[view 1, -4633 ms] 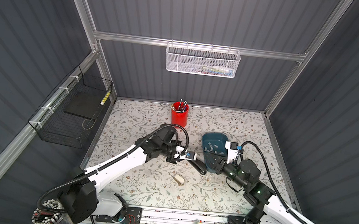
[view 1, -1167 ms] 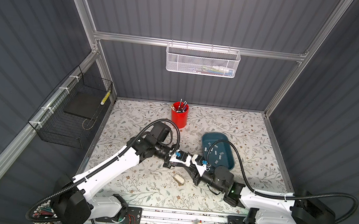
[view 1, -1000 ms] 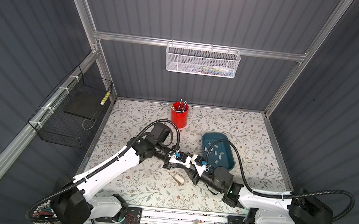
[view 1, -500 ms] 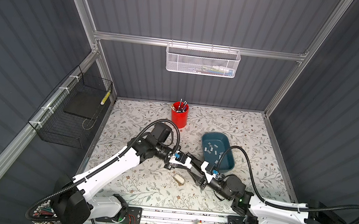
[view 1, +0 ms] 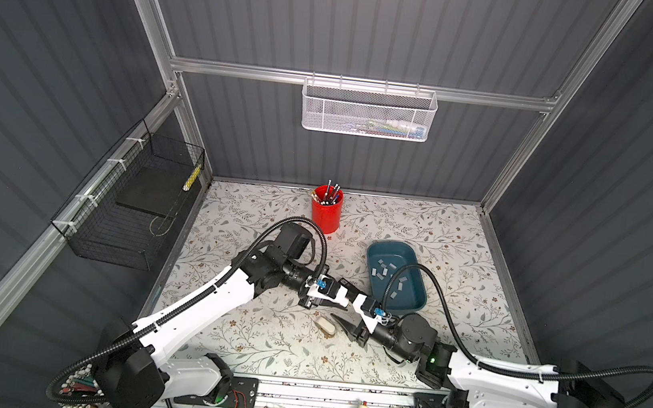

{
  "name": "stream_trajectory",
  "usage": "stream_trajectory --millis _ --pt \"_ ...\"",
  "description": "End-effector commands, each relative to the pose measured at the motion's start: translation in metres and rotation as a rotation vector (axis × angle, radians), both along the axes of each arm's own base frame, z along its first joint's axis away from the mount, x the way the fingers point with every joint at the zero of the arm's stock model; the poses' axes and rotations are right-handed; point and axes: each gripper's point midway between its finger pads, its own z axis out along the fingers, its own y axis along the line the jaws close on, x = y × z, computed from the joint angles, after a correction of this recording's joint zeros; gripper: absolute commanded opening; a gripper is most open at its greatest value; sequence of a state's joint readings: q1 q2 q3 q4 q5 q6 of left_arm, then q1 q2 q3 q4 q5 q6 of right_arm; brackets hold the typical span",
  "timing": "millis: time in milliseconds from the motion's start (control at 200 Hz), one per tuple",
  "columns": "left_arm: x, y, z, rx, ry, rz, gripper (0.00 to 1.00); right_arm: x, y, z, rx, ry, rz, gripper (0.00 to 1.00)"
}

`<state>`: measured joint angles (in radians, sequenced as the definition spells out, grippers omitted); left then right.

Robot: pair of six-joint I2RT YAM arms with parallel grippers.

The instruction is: Load the staples into the stapler

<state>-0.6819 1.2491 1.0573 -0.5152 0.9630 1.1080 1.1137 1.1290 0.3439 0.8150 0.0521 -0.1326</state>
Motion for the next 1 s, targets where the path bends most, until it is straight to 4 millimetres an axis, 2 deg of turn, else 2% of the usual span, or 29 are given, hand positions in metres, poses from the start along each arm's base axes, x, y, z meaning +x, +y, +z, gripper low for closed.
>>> stream_trajectory --millis 0,125,315,565,780,975,995 --pt "-0.006 0.000 0.009 -0.031 -0.012 -0.035 0.00 0.009 0.009 0.012 0.024 -0.017 -0.034 0.59" --pt "-0.007 0.000 0.008 -0.031 -0.009 -0.040 0.00 0.014 0.012 0.014 0.026 -0.018 -0.050 0.55" --pt "-0.005 0.000 0.006 -0.022 -0.007 -0.034 0.00 0.009 0.009 0.019 0.061 -0.026 -0.042 0.47" --pt "-0.005 -0.001 0.005 -0.019 -0.004 -0.034 0.00 0.003 0.005 0.024 0.091 -0.032 -0.017 0.46" --pt "-0.005 -0.001 0.005 -0.023 -0.002 -0.038 0.00 0.004 0.005 0.022 0.089 -0.030 -0.024 0.30" --pt "-0.004 0.000 0.008 -0.030 -0.025 -0.021 0.00 0.007 0.003 0.027 0.112 0.017 -0.044 0.27" --pt "-0.003 0.000 0.010 -0.035 -0.022 -0.013 0.08 0.007 0.003 0.027 0.112 0.028 -0.045 0.26"
